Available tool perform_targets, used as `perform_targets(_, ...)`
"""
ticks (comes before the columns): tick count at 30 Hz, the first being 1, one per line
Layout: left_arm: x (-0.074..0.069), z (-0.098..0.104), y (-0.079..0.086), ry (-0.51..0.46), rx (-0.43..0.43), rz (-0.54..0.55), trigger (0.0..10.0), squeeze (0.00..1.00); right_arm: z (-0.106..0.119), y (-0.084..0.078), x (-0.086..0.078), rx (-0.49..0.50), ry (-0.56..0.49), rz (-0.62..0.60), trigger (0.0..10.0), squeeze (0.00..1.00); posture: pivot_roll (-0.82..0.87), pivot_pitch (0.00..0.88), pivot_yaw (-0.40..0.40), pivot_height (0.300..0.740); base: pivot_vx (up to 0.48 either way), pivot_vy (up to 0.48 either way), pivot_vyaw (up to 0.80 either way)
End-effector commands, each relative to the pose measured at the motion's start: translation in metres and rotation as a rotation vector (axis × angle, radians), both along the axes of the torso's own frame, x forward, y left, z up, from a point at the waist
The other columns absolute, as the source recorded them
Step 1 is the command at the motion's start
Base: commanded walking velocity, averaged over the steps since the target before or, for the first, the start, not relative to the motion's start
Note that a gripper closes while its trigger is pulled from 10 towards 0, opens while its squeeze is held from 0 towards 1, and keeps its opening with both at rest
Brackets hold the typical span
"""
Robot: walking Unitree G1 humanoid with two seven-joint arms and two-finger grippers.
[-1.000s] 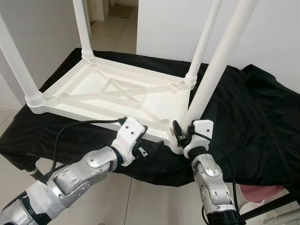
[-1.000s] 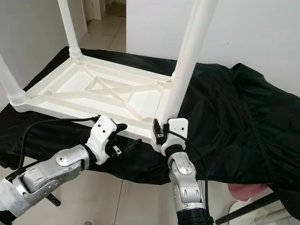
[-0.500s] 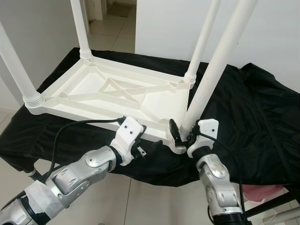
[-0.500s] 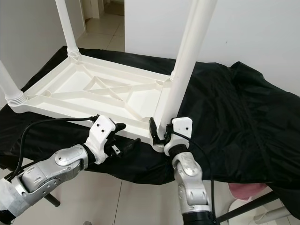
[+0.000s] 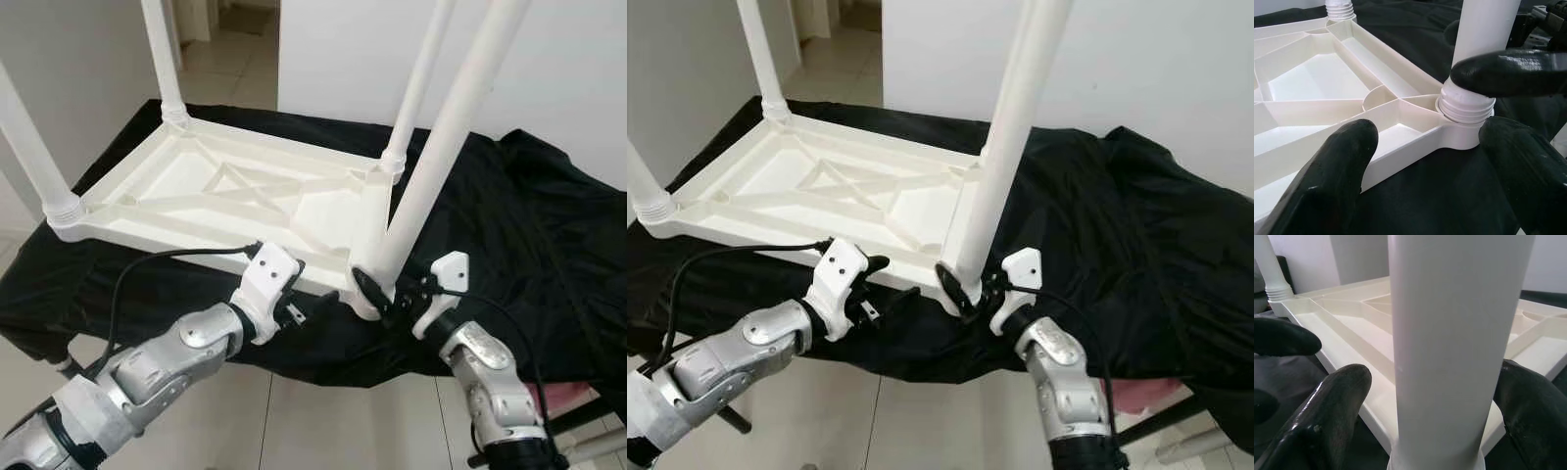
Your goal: Building children table
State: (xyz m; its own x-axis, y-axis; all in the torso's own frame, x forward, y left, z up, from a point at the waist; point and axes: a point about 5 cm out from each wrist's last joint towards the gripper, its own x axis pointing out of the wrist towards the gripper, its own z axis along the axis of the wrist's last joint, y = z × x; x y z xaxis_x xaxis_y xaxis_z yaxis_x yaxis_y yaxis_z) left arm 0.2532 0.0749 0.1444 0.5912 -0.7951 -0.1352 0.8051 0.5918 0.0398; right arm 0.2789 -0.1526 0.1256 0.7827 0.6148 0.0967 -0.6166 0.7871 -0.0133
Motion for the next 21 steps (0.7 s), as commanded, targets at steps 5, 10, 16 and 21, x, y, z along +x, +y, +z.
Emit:
perform_targets(5,-0.015,0.004,-0.010,0.032,-0.010,-0.450,10.0,0.00,-0.008,0.004,0.020,-0.062,0.025,0.107,4.8,0.00,-0.02,0.000,-0.043,0.740,0.000,0.000,0.00)
perform_targets(10,-0.013,0.005,-0.010,0.026,-0.009,-0.444,10.0,0.00,-0.011,0.001,0.026,-0.064,0.036,0.106,0.0,0.00,-0.01,0.000,-0.047,0.740,0.000,0.000,0.00)
perform_targets(16,-0.012,0.006,-0.009,0.024,-0.009,-0.439,10.0,0.00,-0.010,-0.003,0.028,-0.046,0.032,0.122,0.0,0.00,-0.01,0.000,-0.049,0.740,0.000,0.000,0.00)
perform_targets(21,-0.012,0.006,-0.010,0.020,-0.008,-0.439,10.0,0.00,-0.009,-0.001,0.025,-0.009,0.024,0.084,10.0,0.00,-0.02,0.000,-0.059,0.740,0.000,0.000,0.00)
